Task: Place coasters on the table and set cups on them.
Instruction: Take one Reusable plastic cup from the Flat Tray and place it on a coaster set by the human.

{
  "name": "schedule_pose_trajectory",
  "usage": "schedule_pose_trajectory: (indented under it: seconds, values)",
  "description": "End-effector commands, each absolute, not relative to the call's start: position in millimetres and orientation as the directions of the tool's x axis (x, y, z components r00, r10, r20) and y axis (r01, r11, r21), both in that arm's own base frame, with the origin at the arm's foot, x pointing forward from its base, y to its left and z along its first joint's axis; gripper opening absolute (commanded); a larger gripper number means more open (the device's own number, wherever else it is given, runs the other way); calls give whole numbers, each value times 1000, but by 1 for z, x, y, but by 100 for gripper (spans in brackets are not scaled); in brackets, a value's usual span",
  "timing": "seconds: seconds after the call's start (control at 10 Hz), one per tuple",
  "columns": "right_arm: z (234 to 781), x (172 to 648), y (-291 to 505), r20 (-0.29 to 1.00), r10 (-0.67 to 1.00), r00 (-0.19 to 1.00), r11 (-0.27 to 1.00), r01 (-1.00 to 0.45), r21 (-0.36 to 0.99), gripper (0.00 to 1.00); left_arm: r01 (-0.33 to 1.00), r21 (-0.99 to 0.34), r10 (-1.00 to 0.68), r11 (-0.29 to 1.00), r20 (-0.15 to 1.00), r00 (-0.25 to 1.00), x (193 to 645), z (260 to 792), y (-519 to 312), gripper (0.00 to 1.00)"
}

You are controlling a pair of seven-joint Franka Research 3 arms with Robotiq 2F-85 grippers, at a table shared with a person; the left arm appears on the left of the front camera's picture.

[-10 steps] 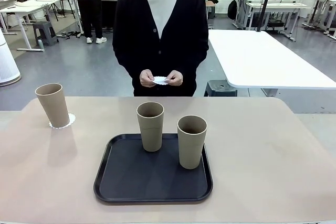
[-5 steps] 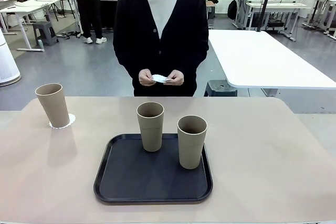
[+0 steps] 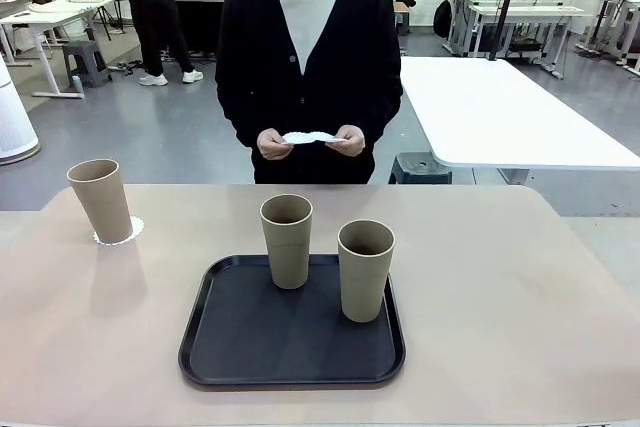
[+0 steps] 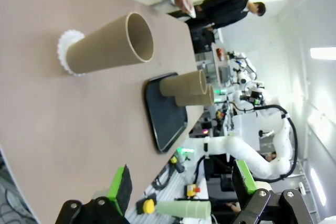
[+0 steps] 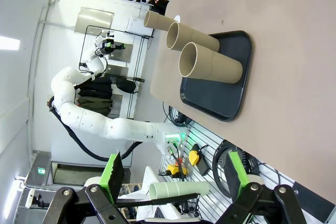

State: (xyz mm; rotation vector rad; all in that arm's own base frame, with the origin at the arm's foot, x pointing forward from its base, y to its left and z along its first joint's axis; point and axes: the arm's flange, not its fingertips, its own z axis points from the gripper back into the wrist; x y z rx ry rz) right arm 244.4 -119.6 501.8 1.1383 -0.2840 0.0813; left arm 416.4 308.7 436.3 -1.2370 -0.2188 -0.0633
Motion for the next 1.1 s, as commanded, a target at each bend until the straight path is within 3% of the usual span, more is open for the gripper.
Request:
schedule_pose_trajectory:
  seconds: [0.0,1.0]
  values:
    - [502,245,-119,269,-79,960,409,-215,887,100,159,-936,82,313,194,978,416,440,308,100]
    - [502,245,-119,269,-79,960,409,-215,887,100,159,-936,82,313,194,978,416,440,308,100]
